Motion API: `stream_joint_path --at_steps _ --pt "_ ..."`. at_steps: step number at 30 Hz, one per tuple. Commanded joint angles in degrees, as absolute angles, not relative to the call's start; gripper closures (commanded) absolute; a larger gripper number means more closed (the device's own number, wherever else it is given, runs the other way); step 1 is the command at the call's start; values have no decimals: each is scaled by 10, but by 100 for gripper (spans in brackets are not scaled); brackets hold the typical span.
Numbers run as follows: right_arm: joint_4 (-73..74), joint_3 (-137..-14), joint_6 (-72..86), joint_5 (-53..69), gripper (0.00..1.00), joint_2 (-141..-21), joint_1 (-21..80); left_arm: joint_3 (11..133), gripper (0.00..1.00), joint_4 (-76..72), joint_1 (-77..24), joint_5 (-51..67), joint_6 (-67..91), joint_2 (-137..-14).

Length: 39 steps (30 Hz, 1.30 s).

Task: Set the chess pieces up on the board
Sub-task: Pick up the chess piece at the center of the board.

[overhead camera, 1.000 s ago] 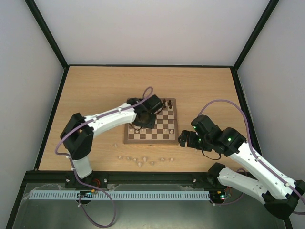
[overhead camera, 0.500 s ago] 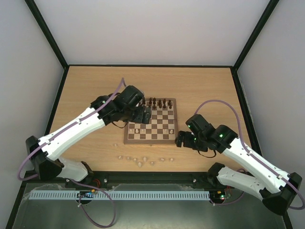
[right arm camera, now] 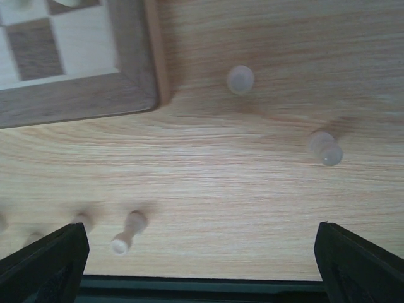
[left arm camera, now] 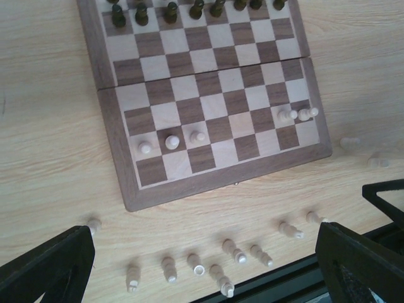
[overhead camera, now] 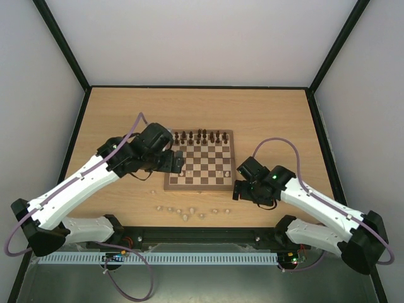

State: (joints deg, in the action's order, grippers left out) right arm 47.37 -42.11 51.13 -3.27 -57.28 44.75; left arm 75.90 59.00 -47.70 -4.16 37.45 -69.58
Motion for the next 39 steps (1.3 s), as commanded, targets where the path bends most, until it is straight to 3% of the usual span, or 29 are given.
stream_joint_path --at_steps 1,21,32,39 --pt "468 -397 525 -54 3 -598 450 719 1 599 -472 -41 400 -668" --pt "433 -398 486 -70 27 -664 436 692 1 600 -469 -48 411 -649" --pt "415 -443 436 -66 38 -734 376 681 1 594 -468 -46 410 -650" --pt "405 -465 420 -66 50 -784 362 680 1 594 -468 -46 408 -651"
